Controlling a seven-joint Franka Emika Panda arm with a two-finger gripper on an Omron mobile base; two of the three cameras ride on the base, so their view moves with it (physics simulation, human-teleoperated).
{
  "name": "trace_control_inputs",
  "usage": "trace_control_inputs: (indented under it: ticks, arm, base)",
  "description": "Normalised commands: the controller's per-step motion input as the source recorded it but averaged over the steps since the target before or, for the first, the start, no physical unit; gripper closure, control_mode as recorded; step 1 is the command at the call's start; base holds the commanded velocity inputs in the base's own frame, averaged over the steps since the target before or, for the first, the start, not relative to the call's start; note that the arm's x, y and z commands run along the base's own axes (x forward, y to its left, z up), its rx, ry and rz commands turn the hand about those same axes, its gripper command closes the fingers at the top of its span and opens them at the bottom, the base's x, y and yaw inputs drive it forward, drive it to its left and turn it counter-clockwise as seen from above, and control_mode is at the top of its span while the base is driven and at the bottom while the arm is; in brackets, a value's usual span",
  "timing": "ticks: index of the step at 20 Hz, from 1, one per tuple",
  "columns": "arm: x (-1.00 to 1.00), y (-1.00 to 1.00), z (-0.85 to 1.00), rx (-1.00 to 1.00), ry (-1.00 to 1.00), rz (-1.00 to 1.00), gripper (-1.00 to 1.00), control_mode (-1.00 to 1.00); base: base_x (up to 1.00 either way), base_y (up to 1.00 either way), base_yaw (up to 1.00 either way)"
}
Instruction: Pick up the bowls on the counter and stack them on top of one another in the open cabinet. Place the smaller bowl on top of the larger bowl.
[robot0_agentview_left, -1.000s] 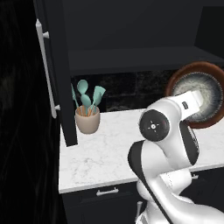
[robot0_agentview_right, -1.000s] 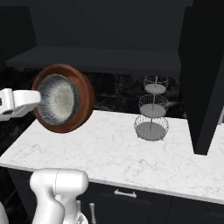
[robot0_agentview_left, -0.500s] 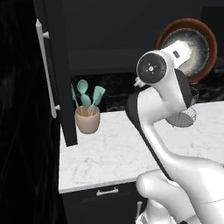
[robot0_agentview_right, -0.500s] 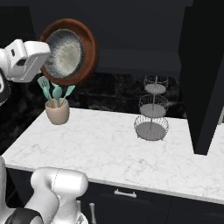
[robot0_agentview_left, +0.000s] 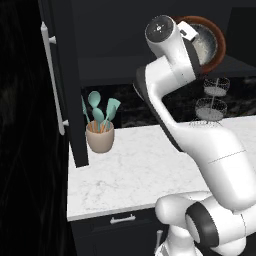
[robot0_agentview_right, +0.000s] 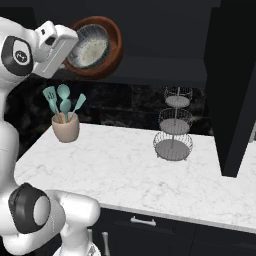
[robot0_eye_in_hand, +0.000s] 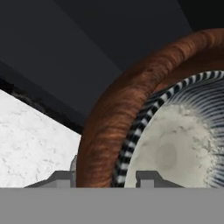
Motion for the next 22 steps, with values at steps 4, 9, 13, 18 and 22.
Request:
trace_control_inputs:
  ticks: [4,9,13,18,22]
  arm:
    - [1.0,0.0,-0.23,-0.03,0.03,0.02,1.0,-1.0]
    - [1.0,0.0,-0.3,-0.01,0.0,0.02,1.0,-1.0]
    - [1.0,0.0,-0.21,0.0,0.0,0.01,1.0,-1.0]
    - [0.96,0.0,-0.15,0.0,0.0,0.0,1.0,-1.0]
    - [0.2,0.0,-0.01,0.0,0.0,0.0,-1.0,-1.0]
  base:
    - [0.0,0.0,0.0]
    - [0.0,0.0,0.0]
    - [0.0,0.0,0.0]
    - [0.0,0.0,0.0]
    - [0.0,0.0,0.0]
